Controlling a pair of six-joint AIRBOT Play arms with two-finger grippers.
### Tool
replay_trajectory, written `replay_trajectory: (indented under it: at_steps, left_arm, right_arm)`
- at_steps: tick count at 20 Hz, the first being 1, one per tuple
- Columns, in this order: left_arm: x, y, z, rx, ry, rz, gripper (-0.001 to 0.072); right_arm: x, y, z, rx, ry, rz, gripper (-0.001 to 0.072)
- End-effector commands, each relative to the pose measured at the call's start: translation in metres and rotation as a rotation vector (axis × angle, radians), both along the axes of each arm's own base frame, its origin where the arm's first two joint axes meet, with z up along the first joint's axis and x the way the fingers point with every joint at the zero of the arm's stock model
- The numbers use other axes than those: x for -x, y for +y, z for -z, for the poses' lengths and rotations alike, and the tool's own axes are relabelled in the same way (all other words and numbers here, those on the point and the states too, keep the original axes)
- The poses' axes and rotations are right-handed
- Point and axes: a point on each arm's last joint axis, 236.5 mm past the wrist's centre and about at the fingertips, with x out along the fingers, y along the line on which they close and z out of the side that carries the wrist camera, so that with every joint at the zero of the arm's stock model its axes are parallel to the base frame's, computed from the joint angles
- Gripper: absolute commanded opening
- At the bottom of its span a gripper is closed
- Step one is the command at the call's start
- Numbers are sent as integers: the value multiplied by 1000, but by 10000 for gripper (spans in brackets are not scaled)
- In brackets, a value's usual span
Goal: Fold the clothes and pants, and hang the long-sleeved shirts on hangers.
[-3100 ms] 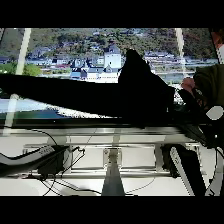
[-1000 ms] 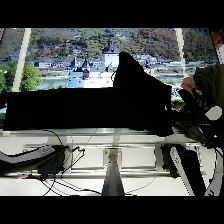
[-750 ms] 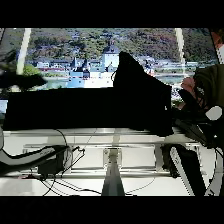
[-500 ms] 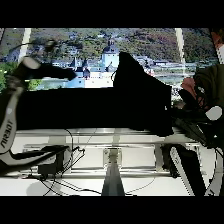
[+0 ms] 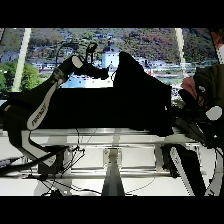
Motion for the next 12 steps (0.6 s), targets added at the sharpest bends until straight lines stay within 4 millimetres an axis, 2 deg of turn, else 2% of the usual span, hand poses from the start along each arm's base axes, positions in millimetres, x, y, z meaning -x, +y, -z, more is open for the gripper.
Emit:
replay_trajectory:
  at_steps: [1,8,12]
  left_arm:
    - [7,-7,25,-8,89,33,336]
    - [17,-13,43,-32,97,103,337]
    - [21,-24,41,0,112,100,338]
  right_arm:
    - [-5,-1,-1,1,-21,5,686]
    - [-6,0,-2,0,-25,6,686]
    - [-7,-1,-2,2,-29,7,686]
